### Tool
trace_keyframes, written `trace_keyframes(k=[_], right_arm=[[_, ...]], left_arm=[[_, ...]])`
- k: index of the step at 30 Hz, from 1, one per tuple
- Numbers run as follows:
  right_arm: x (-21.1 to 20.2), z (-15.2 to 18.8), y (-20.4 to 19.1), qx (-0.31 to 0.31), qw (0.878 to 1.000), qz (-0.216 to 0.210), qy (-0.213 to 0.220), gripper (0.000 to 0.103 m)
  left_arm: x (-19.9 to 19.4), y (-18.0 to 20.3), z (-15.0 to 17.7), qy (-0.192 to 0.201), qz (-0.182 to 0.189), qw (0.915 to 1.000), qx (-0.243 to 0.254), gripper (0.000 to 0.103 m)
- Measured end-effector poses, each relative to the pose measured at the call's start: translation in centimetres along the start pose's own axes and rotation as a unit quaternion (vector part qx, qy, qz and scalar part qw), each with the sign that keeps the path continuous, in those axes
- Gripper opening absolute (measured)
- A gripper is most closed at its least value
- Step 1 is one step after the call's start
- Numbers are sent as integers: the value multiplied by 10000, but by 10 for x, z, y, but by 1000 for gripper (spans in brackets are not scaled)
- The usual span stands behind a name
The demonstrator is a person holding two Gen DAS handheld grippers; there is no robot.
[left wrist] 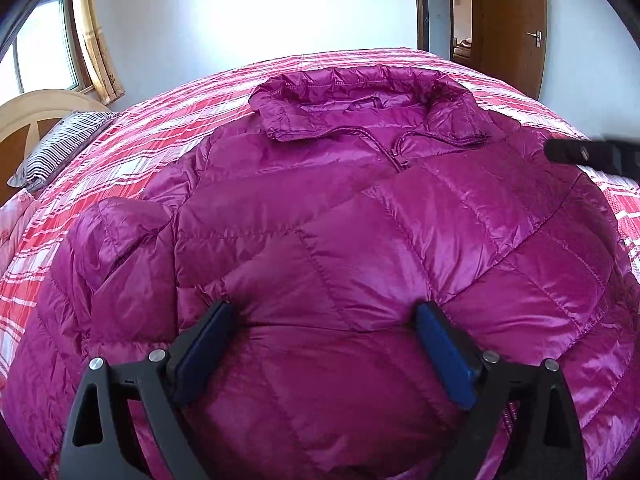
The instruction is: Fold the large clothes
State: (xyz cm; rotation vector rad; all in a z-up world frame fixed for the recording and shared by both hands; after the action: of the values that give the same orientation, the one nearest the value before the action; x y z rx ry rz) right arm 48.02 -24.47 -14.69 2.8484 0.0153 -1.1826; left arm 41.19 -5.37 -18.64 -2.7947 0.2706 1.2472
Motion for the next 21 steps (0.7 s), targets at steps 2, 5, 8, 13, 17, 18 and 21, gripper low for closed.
trace_keyframes(k=[2,5,8,13,17,18,21], right_arm=[[-6,8,-17,-124,9999,-70,-87,62],[-1,23,-35,-232,9995,-95,-189,62],[14,36,-44,-320,9989,-70,-326,62],[25,48,-47,-376,9988,70,-311,63],[29,49,-51,-501,9981,197,-295,66],[30,49,-52,-522,9980,221,-290,66],[31,49,-53,-585,9975,301,-272,66]], left_arm=[[0,0,0,3,5,10000,-4,95],[0,-1,0,8,12,10000,-14,95],[0,0,0,6,11,10000,-15,95],[1,0,0,-2,-8,10000,-5,95],[1,0,0,-2,-20,10000,1,95],[1,1,0,0,-26,10000,6,95],[1,1,0,2,-49,10000,19,95]])
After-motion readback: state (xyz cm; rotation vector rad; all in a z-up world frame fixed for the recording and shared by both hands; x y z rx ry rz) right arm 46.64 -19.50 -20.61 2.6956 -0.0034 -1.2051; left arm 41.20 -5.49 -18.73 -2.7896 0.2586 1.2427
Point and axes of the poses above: each gripper's, at about its wrist camera, not at the fingertips, and x roughly the way its jaws point, y to its right, z to its underside, the point moved 2 cm from there along x, roughly the way its jaws point, and after that the axes turned 8 degrees about z, right-handed, at the moved point
